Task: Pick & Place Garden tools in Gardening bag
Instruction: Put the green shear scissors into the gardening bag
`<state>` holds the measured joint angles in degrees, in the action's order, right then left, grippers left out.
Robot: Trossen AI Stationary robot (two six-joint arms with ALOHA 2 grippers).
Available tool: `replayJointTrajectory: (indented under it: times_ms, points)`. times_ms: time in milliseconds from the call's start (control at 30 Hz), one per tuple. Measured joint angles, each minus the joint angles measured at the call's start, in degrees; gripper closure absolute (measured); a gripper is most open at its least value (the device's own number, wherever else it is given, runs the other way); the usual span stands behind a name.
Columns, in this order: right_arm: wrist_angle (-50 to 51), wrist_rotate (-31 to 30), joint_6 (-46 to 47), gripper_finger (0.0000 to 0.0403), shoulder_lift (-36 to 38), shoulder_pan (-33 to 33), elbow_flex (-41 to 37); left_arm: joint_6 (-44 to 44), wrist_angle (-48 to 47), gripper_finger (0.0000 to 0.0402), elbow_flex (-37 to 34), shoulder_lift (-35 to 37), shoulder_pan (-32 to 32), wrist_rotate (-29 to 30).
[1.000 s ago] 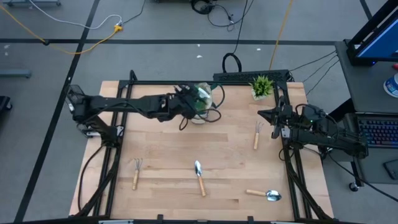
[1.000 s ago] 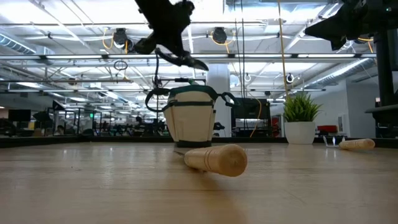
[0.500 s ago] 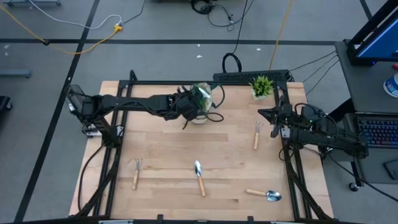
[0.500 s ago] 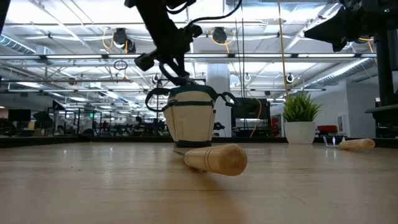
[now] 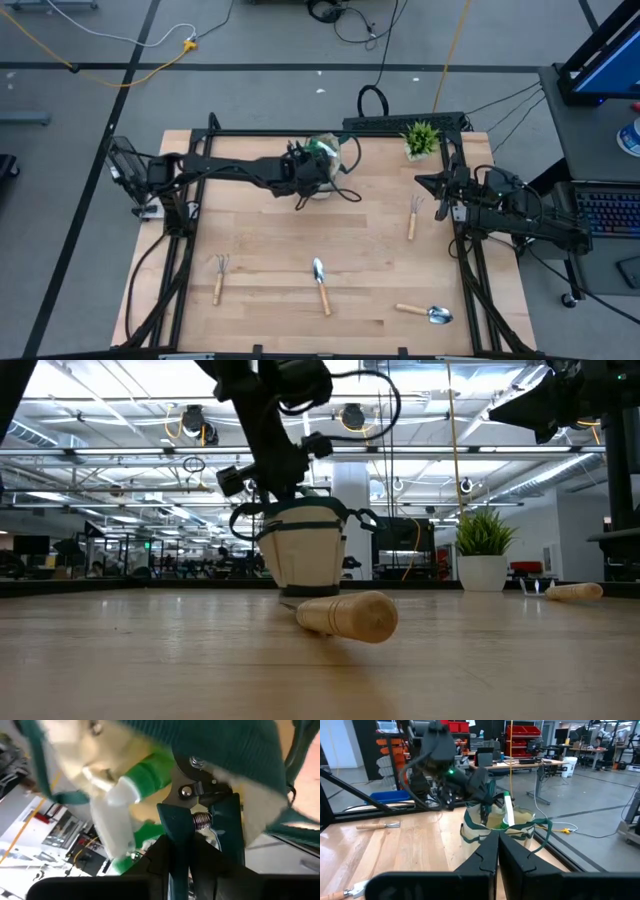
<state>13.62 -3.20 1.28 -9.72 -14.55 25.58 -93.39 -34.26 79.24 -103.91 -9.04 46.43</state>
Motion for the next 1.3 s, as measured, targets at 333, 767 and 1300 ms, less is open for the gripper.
replayJointTrajectory:
  times_ms: [333,767,1300]
  points:
    - [0.0,0.0,0.0,0.0399,0.0,0.0,0.0,-0.4,0.0,0.0337,0.0,-1.7,0.0,-0.7]
    - [0.1,0.0,0.0,0.0399,0.0,0.0,0.0,6.7,4.8,0.0321,0.0,-1.7,0.0,-4.5]
    - [0.0,0.0,0.0,0.0399,0.0,0.0,0.0,9.9,7.5,0.0318,0.0,-1.6,0.2,-4.7]
